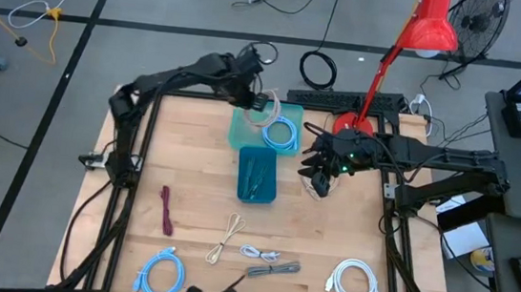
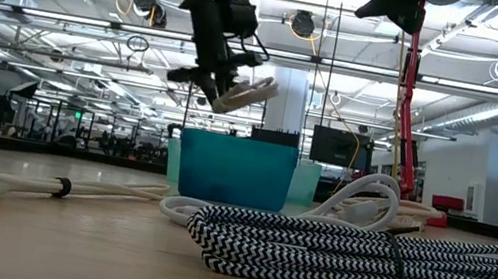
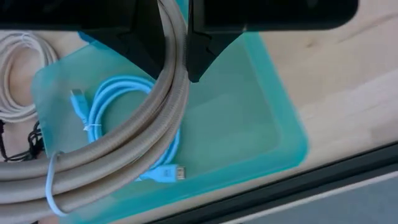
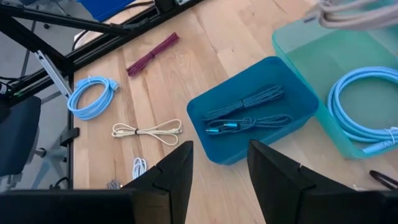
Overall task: Pick & Place USB Port
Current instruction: Put the left brown hdmi cable into the green bin
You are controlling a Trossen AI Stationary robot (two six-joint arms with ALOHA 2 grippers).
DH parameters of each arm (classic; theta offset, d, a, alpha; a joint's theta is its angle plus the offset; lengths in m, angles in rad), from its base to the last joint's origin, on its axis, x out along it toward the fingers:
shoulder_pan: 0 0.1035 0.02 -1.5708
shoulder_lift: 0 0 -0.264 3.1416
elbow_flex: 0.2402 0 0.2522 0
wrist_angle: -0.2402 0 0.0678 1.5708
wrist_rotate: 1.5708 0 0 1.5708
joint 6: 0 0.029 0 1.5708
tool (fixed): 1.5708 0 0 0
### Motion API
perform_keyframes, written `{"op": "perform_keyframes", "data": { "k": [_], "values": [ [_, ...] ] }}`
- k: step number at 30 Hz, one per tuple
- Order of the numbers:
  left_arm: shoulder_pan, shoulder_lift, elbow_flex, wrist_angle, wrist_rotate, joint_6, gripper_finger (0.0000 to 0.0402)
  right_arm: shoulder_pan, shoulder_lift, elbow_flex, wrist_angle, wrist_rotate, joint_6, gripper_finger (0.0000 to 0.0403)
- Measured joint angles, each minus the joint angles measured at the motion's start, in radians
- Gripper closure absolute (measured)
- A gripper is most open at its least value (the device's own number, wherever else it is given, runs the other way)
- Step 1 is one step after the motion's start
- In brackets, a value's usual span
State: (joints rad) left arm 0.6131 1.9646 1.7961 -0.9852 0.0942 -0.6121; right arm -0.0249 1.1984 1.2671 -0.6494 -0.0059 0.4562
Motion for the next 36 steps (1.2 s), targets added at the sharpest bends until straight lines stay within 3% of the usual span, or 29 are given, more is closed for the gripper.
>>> {"op": "perform_keyframes", "data": {
  "k": [9,18,26,31,36],
  "values": [
    [-0.043,0.121,0.072,0.002,0.021,-0.043,0.0363,0.0,0.0,0.0,-0.014,0.0,0.003,0.0261],
    [-0.078,0.21,0.191,0.002,-0.035,-0.11,0.0363,0.0,0.0,0.0,-0.001,0.0,0.014,0.0261],
    [-0.08,0.299,0.309,-0.12,-0.048,-0.104,0.0363,0.009,0.0,0.0,0.0,0.0,0.03,0.0261],
    [-0.079,0.31,0.315,-0.146,-0.061,-0.079,0.0363,0.023,0.0,0.0,-0.002,0.0,0.03,0.0261],
    [-0.065,0.308,0.316,-0.312,-0.1,-0.006,0.0363,0.022,0.0,0.0,-0.011,0.001,0.03,0.0261]
  ]
}}
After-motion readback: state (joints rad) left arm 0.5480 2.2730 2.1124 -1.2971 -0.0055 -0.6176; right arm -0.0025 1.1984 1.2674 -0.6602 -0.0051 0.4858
